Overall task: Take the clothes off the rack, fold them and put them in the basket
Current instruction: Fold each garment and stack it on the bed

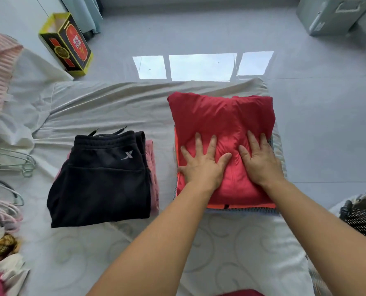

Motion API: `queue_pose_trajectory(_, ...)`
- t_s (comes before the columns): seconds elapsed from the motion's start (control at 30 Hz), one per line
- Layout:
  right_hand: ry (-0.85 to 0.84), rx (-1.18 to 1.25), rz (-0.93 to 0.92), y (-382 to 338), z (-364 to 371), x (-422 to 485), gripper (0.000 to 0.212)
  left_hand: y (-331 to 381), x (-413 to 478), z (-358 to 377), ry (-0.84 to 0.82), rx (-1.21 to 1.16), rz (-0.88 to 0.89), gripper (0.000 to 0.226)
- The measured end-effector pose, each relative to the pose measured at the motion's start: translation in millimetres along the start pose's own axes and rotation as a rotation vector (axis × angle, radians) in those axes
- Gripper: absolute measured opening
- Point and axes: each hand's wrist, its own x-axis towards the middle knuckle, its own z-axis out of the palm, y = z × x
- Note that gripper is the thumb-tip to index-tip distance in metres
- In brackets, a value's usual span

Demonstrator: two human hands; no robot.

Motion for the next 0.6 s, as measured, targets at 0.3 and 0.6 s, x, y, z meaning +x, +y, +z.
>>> queue_pose_trajectory(0.3, -0.081, -0.048, 0.021, -6.0, -2.5, 4.7, 0.062, -24.1, 10.7, -5.9, -0.035, -0.18, 0.071, 0.066)
queue_pose_trajectory(0.6, 0.393, 0.308, -0.134, -19.4, -17.4, -91.3, 0.075, -232.4, -165.7, -1.2, 0.185, -0.361, 0.023, 0.061)
